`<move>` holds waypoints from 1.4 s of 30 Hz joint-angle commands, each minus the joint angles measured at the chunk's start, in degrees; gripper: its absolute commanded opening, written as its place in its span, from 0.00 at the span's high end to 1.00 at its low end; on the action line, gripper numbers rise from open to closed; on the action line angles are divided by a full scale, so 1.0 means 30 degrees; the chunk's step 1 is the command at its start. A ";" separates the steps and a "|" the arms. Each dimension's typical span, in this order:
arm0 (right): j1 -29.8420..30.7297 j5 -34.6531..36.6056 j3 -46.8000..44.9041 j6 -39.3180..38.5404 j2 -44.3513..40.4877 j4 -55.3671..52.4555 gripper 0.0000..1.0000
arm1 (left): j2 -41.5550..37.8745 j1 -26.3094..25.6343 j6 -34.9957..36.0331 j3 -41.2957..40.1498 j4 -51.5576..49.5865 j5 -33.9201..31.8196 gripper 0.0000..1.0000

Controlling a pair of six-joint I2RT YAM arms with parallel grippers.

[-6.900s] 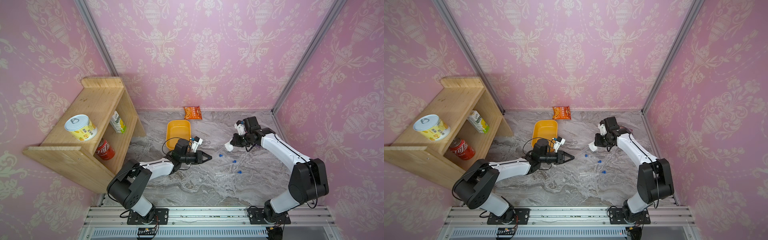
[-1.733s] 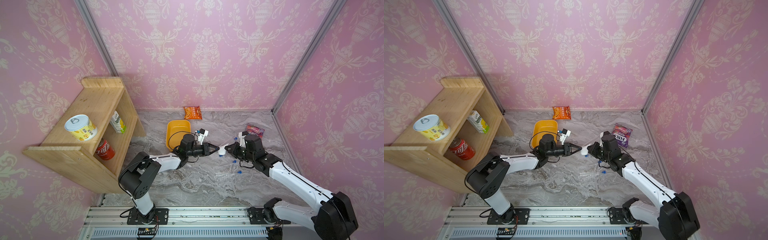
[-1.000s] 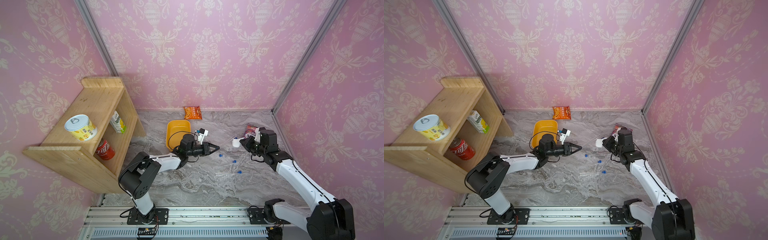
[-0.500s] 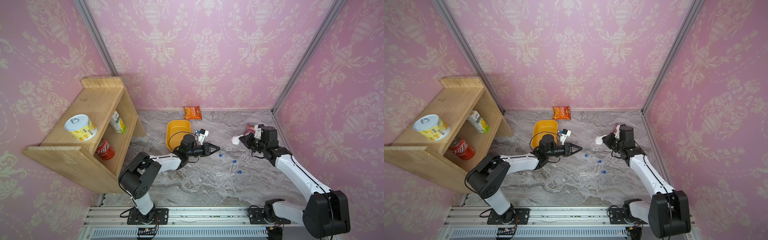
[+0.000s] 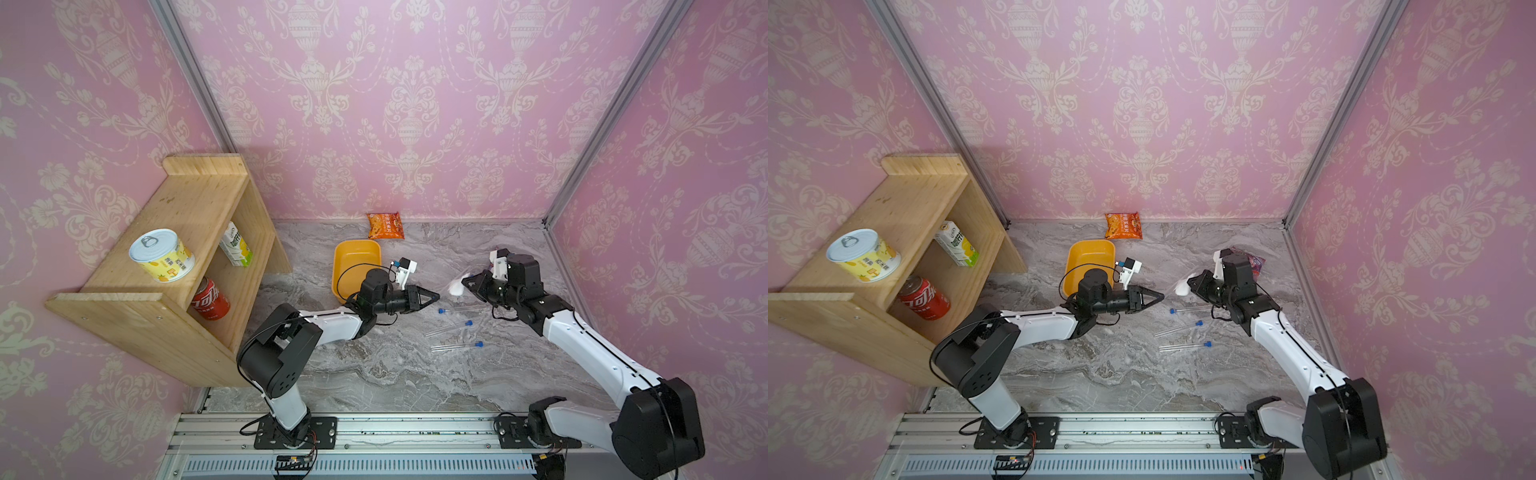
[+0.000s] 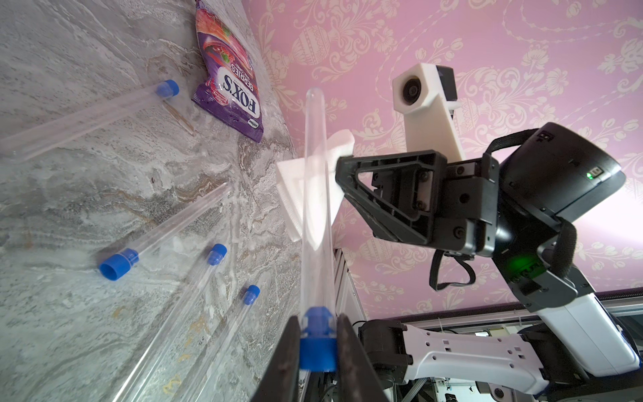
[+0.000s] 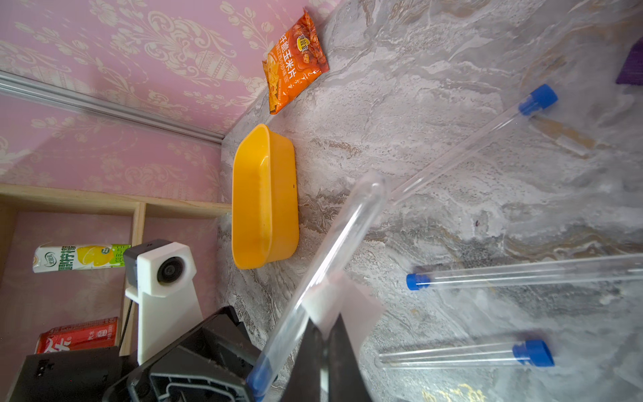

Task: Wipe the exteriors of test tubes
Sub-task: Wipe the dirt from the test tube.

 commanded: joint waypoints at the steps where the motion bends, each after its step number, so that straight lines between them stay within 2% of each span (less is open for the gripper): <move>1: 0.0669 0.0545 0.0091 0.0237 -0.0747 0.0207 1.00 | 0.0341 -0.0125 -0.0169 -0.0217 0.0630 0.0058 0.80; 10: 0.3055 0.1544 -0.0212 0.1096 -0.0922 0.0416 1.00 | 0.0412 -0.0103 -0.0257 -0.0068 0.0792 0.0001 0.80; 18: 0.4146 0.2351 -0.1056 0.1527 -0.1444 0.0524 1.00 | 0.0592 -0.0111 -0.0357 -0.0068 0.0975 0.0029 0.80; 25: 0.4096 0.3759 -0.0014 -0.0182 -0.1819 -0.1546 1.00 | 0.0586 -0.0105 -0.0381 -0.0156 0.1042 0.0083 0.80; 42: 0.1717 0.3264 0.1317 -0.1843 -0.0248 -0.1838 1.00 | 0.0636 -0.0136 -0.0642 -0.0219 0.1218 0.0460 0.80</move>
